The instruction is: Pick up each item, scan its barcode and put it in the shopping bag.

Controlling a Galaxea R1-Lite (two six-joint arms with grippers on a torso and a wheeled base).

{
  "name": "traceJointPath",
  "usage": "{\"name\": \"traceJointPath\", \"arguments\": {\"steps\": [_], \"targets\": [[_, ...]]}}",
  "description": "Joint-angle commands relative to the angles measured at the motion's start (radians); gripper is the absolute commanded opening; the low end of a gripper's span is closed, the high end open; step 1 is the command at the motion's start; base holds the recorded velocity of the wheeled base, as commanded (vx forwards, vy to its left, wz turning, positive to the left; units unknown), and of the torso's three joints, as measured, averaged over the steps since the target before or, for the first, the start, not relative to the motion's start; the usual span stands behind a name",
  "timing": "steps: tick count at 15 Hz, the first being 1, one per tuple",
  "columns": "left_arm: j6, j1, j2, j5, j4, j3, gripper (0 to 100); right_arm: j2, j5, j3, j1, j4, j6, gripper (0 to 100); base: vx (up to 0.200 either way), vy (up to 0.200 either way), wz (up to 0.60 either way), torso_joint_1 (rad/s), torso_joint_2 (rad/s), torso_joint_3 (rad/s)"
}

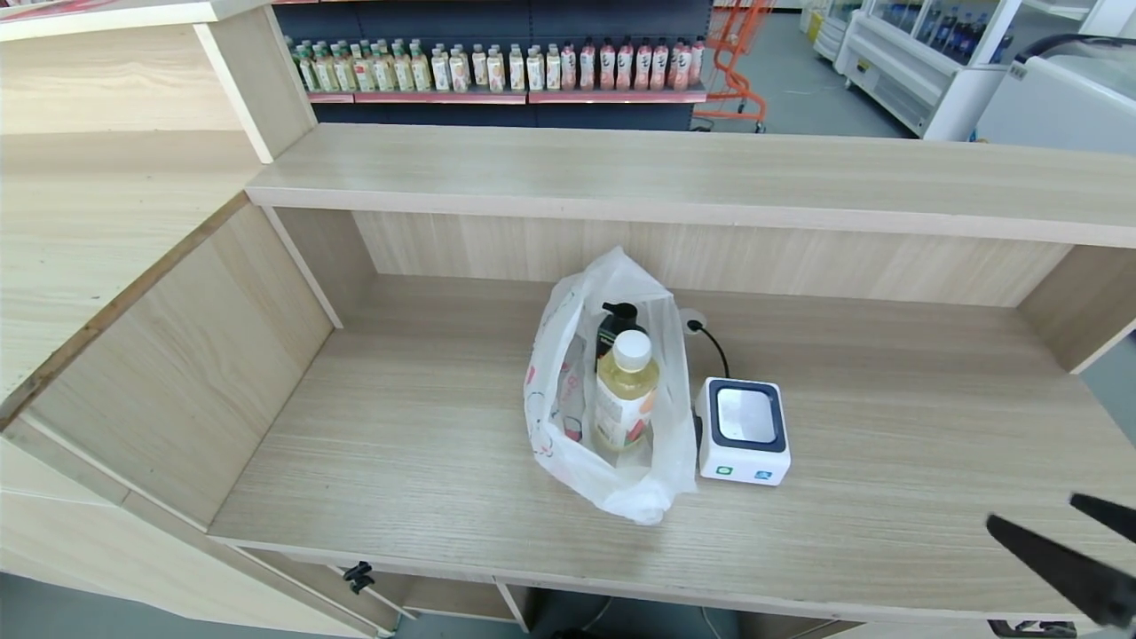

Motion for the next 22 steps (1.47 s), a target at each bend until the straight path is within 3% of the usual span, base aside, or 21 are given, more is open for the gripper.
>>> {"name": "traceJointPath", "arguments": {"steps": [1, 3, 6, 16, 17, 22], "targets": [[-0.001, 0.0, 0.0, 0.001, 0.0, 0.0, 100, -0.653, -0.082, 0.197, -0.087, 0.32, -0.042, 100, 0.0, 0.0, 0.0, 0.0, 0.0, 0.0], [-0.001, 0.0, 0.0, 0.0, 0.0, 0.0, 100, -0.78, -0.047, 0.197, -0.036, 0.315, -0.055, 100, 0.0, 0.0, 0.0, 0.0, 0.0, 0.0], [-0.001, 0.0, 0.0, 0.0, 0.0, 0.0, 100, -0.78, -0.133, 0.197, -0.036, 0.279, -0.061, 100, 0.0, 0.0, 0.0, 0.0, 0.0, 0.0], [-0.001, 0.0, 0.0, 0.0, 0.0, 0.0, 100, -0.78, -0.141, 0.197, -0.036, 0.283, -0.071, 100, 0.0, 0.0, 0.0, 0.0, 0.0, 0.0], [-0.001, 0.0, 0.0, 0.0, 0.0, 0.0, 100, -0.78, -0.141, 0.197, -0.036, 0.283, -0.071, 0, 0.0, 0.0, 0.0, 0.0, 0.0, 0.0], [-0.001, 0.0, 0.0, 0.001, 0.0, 0.0, 100, -0.78, -0.141, 0.197, -0.036, 0.283, -0.068, 0, 0.0, 0.0, 0.0, 0.0, 0.0, 0.0]]}}
